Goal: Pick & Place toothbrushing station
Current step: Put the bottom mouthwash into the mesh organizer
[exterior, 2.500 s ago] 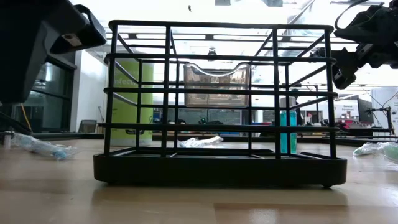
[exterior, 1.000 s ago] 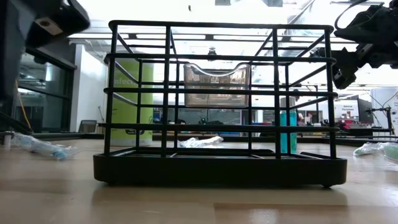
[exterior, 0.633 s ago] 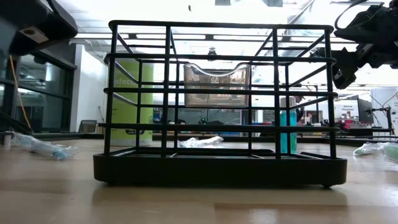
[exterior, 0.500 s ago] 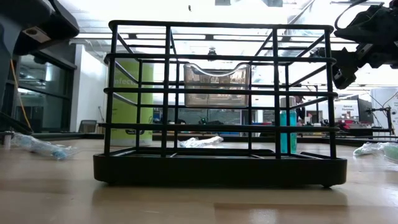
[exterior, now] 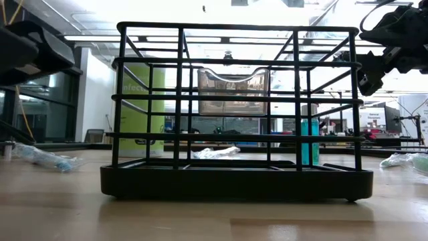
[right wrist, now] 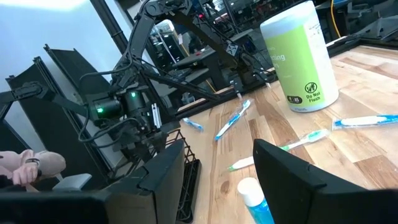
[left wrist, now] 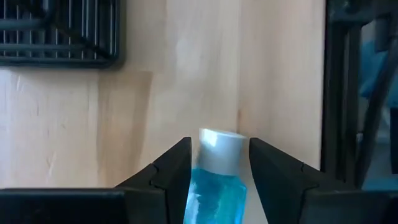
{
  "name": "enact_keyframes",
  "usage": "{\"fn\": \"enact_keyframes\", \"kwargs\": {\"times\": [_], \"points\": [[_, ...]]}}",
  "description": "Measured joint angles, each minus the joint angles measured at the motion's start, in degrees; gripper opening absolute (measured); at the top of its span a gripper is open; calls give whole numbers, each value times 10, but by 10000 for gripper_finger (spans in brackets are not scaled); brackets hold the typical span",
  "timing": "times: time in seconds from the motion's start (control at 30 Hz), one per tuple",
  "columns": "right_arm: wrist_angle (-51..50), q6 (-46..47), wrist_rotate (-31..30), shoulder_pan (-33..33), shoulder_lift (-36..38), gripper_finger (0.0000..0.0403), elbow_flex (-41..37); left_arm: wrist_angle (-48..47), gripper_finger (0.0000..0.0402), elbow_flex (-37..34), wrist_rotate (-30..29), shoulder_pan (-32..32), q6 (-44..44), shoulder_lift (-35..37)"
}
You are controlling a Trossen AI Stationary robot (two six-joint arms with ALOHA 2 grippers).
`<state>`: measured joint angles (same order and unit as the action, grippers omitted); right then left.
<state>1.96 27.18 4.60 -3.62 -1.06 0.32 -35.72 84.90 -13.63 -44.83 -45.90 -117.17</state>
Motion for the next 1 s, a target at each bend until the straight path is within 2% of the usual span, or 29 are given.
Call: {"fn": "enact_keyframes", "kwargs": {"times": [1.0], "points": [[0, 0, 0, 0, 0, 184, 0, -19, 154, 1, 16, 6, -21, -8]]}}
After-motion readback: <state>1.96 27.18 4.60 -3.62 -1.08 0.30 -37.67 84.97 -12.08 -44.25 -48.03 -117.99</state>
